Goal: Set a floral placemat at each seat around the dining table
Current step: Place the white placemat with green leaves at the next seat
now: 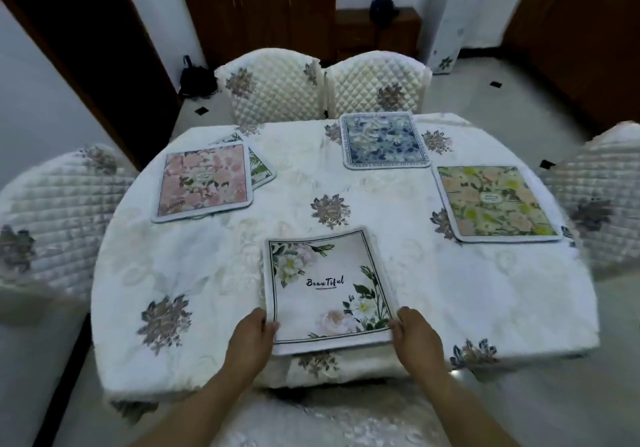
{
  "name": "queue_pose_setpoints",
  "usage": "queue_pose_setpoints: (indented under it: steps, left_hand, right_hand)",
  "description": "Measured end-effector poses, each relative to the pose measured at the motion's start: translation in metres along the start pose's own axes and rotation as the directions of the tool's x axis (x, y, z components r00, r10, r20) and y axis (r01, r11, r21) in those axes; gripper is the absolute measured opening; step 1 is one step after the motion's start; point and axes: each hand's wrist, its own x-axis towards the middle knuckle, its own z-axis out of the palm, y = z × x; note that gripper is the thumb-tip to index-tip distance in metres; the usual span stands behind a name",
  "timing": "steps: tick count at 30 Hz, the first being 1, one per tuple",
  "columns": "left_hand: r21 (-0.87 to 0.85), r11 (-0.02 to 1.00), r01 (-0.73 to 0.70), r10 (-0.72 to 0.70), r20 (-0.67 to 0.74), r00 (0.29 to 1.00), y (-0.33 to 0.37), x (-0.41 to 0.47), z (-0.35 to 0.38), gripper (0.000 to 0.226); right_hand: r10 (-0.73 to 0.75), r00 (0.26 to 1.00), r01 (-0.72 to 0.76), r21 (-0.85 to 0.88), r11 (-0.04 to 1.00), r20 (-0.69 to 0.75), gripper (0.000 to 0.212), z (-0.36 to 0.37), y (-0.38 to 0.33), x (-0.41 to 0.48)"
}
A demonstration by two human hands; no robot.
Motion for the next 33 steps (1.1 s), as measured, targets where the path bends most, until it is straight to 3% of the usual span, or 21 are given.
queue_pose_setpoints:
  steps: [11,18,23,28,33]
  left_hand:
    - [0.106,0.969,0.222,-0.219,-0.041,0.975,-0.024,-0.015,0.029,0.026]
    - [0.090,0.940,0.330,-0.328,-0.039,0.944,-0.023,-0.011,0.033,0.013]
    - [0.225,0.918,0.327,-0.341,0.026,0.940,-0.010,-0.016,0.028,0.010]
    - [0.463,0.867,0.185,-0.242,0.067,0.968,-0.007,-0.027,0.005,0.026]
    - [0.552,0.831,0.075,-0.062,-0.042,0.997,-0.018,-0.053,-0.046,0.024]
  right_hand:
    - [0.061,0.968,-0.051,-0.048,0.998,0.244,0.028,0.029,0.022,-0.002]
    - [0.097,0.965,-0.084,-0.061,0.995,0.244,0.023,0.031,0.017,-0.002]
    - [0.133,0.966,-0.131,-0.026,0.991,0.222,0.023,0.024,0.007,-0.005]
    - [-0.061,0.975,0.130,-0.333,0.934,0.212,0.014,0.011,-0.022,-0.001]
    - [-0.258,0.938,0.319,-0.283,0.904,0.233,0.025,0.002,-0.083,-0.017]
